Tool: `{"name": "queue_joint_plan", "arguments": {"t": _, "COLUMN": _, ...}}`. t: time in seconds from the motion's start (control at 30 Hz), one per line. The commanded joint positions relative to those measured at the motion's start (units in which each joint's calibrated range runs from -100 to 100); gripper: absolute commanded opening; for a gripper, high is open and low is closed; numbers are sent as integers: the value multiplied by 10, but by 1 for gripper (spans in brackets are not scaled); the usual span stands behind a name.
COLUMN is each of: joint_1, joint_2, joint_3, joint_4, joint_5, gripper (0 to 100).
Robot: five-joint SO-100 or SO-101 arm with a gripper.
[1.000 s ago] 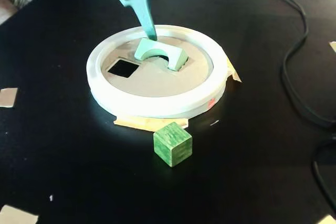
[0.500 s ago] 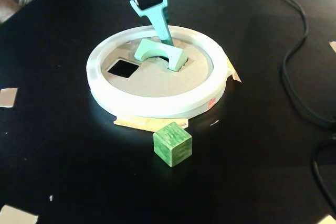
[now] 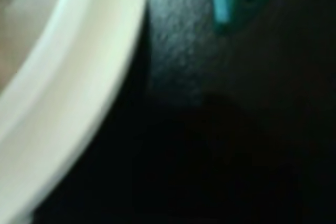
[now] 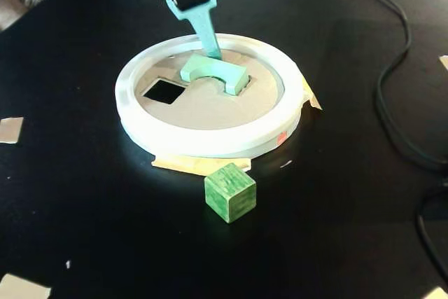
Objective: Pick up the U shape block and drop it in corresponding U shaped hole
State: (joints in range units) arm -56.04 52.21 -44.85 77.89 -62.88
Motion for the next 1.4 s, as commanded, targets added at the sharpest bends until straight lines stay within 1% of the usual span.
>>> {"name": "queue_joint_plan", "arguments": {"t": 0.0, "joint_1": 11, "joint_2": -24, "joint_3": -3, "joint_4": 40, "joint_5": -5, "gripper": 95}}
{"name": "queue_joint_plan", "arguments": {"t": 0.07, "joint_1": -11, "joint_2": -64, "joint_3": -3, "joint_4": 40, "joint_5": -5, "gripper": 95}}
{"name": "queue_joint_plan", "arguments": {"t": 0.37, "joint_1": -10, "joint_2": -232, "joint_3": -3, "joint_4": 39, "joint_5": 1, "gripper": 95}}
{"name": "queue_joint_plan", "arguments": {"t": 0.43, "joint_1": -1, "joint_2": -248, "joint_3": -3, "joint_4": 48, "joint_5": 16, "gripper": 95}}
{"name": "queue_joint_plan", "arguments": {"t": 0.5, "joint_1": 4, "joint_2": -255, "joint_3": 0, "joint_4": 52, "joint_5": 44, "gripper": 95}}
{"name": "queue_joint_plan", "arguments": {"t": 0.53, "joint_1": 5, "joint_2": -256, "joint_3": 0, "joint_4": 52, "joint_5": 62, "gripper": 95}}
{"name": "queue_joint_plan", "arguments": {"t": 0.57, "joint_1": 19, "joint_2": -257, "joint_3": 0, "joint_4": 53, "joint_5": 102, "gripper": 95}}
{"name": "queue_joint_plan", "arguments": {"t": 0.7, "joint_1": 56, "joint_2": -257, "joint_3": 9, "joint_4": 54, "joint_5": 203, "gripper": 95}}
{"name": "queue_joint_plan", "arguments": {"t": 0.73, "joint_1": 72, "joint_2": -257, "joint_3": 10, "joint_4": 56, "joint_5": 246, "gripper": 95}}
{"name": "queue_joint_plan", "arguments": {"t": 0.77, "joint_1": 85, "joint_2": -256, "joint_3": 10, "joint_4": 62, "joint_5": 271, "gripper": 95}}
{"name": "queue_joint_plan", "arguments": {"t": 0.87, "joint_1": 130, "joint_2": -257, "joint_3": 10, "joint_4": 130, "joint_5": 358, "gripper": 95}}
{"name": "queue_joint_plan", "arguments": {"t": 0.9, "joint_1": 171, "joint_2": -267, "joint_3": 9, "joint_4": 187, "joint_5": 405, "gripper": 95}}
{"name": "queue_joint_plan", "arguments": {"t": 0.93, "joint_1": 192, "joint_2": -276, "joint_3": 8, "joint_4": 220, "joint_5": 430, "gripper": 95}}
{"name": "queue_joint_plan", "arguments": {"t": 1.0, "joint_1": 248, "joint_2": -300, "joint_3": 9, "joint_4": 221, "joint_5": 484, "gripper": 95}}
{"name": "queue_joint_plan", "arguments": {"t": 1.03, "joint_1": 305, "joint_2": -319, "joint_3": 6, "joint_4": 221, "joint_5": 522, "gripper": 95}}
{"name": "queue_joint_plan", "arguments": {"t": 1.1, "joint_1": 366, "joint_2": -345, "joint_3": 8, "joint_4": 221, "joint_5": 556, "gripper": 95}}
{"name": "queue_joint_plan", "arguments": {"t": 1.2, "joint_1": 498, "joint_2": -385, "joint_3": 10, "joint_4": 221, "joint_5": 594, "gripper": 95}}
{"name": "queue_joint_plan", "arguments": {"t": 1.37, "joint_1": 597, "joint_2": -472, "joint_3": 12, "joint_4": 221, "joint_5": 627, "gripper": 95}}
